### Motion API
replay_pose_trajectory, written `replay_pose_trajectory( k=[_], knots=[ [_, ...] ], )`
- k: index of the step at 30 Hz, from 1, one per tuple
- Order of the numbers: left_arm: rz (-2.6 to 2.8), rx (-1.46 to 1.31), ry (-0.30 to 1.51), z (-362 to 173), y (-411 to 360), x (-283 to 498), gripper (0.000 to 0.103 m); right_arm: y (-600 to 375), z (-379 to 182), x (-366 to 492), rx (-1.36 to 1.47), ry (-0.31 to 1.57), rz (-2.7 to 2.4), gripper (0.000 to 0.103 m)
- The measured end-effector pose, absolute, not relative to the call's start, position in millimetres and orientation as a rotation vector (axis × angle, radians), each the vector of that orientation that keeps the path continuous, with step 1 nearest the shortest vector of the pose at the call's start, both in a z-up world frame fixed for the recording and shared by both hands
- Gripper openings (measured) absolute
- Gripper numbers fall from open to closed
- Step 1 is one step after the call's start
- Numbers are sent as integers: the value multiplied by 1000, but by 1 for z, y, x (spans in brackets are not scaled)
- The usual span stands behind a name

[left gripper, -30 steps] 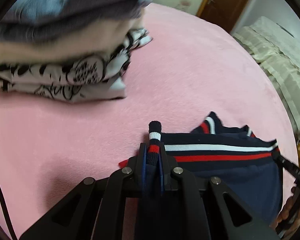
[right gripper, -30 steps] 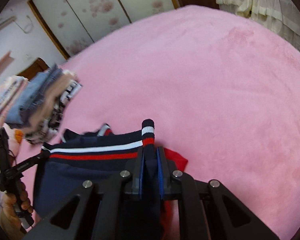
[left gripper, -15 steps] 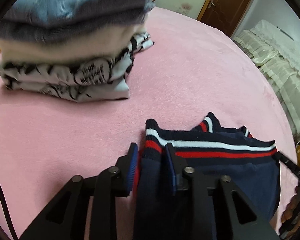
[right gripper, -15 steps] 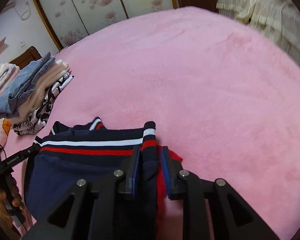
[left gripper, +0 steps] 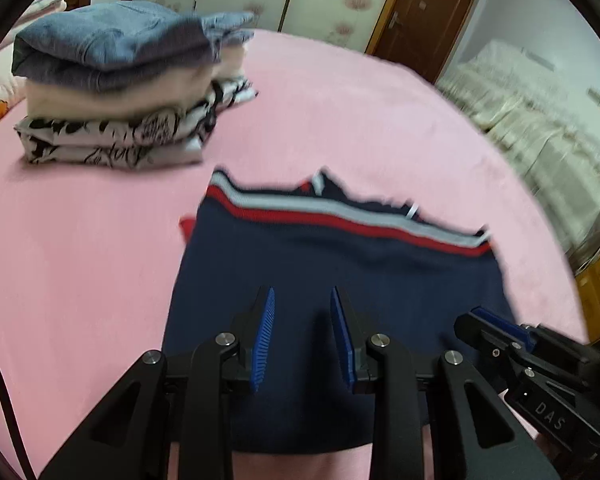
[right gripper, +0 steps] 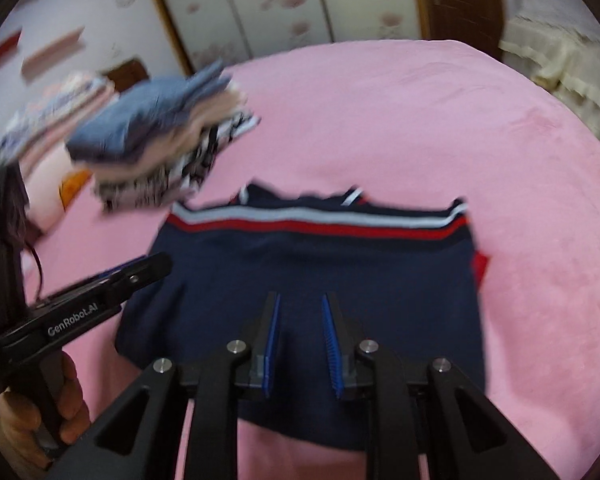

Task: Fold large clothes
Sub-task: 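Smooth the folded jacket flat with both grippers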

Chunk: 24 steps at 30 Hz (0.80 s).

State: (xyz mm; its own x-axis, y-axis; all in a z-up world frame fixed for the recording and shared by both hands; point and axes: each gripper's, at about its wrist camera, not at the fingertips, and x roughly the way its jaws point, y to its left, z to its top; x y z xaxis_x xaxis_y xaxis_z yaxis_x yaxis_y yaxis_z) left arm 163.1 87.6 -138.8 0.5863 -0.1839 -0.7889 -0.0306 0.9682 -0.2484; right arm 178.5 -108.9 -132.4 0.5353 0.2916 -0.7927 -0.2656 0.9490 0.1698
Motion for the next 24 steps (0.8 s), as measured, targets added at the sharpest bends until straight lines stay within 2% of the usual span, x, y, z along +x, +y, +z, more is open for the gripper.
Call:
replay_pose_trajectory(
  k=[2,5,6,9,13,20,24],
  knots=[
    [-53,-201,957,-151,83,159,27,-103,-145,176,-2,967,319,20],
    [-57,-218,952,-158,88,156,30,-118,-157,176,-17,966,295,2],
    [-52,-231,952,-158,92,157,30,-125,-159,176,2,969,295,0],
    [-45,-256,955,-159,95,159,30,-146,-158,176,95,979,330,0],
    [-54,-285,956,-164,102,161,30,-155,-150,170,59,959,282,0],
    [-60,-291,977,-164,103,164,30,-152,-159,175,50,1047,250,0],
    [-57,-273,1000,-157,99,165,36,-147,-158,177,38,1085,226,2]
  ],
)
